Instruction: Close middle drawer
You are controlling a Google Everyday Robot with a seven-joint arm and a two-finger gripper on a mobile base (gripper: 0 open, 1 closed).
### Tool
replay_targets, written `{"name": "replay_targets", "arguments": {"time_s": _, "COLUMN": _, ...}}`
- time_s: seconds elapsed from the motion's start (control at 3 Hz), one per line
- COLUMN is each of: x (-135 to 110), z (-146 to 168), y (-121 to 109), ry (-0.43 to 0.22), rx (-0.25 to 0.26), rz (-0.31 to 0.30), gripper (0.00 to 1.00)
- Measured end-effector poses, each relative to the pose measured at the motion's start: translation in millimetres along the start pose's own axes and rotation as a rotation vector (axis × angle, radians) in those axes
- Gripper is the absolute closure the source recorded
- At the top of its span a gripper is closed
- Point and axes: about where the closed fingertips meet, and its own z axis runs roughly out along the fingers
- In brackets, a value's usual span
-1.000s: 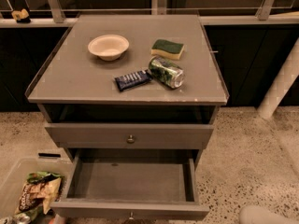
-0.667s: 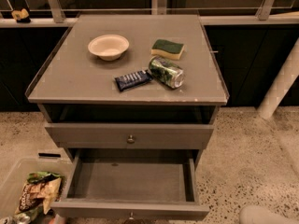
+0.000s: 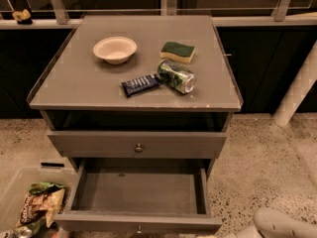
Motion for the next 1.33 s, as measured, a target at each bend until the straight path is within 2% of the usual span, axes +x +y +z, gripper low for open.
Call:
{"name": "replay_targets", "arguments": {"time_s": 0.33, "x": 2.5, "z": -18.9, "y": -36.4, "ry": -0.067, "rx": -0.016, "rz": -0.038, "gripper": 0.0}}
{"name": "replay_targets", "arguments": {"time_s": 0.67, "x": -3.8, "z": -25.0, "y": -48.4, "ry": -0.076, "rx": -0.011, "rz": -0.052, "gripper": 0.0}}
{"name": "replay_targets", "arguments": {"time_s": 1.0, "x": -26.8, "z": -39.6, "y": -62.1, "ry": -0.015, "rx": 0.075, "rz": -0.069, "gripper": 0.0}}
{"name": "replay_targets", "arguments": {"time_s": 1.33, "x": -67.6, "z": -66.2, "y": -97.9, "ry": 0.074, "rx": 0.228, "rz": -0.085, "gripper": 0.0}}
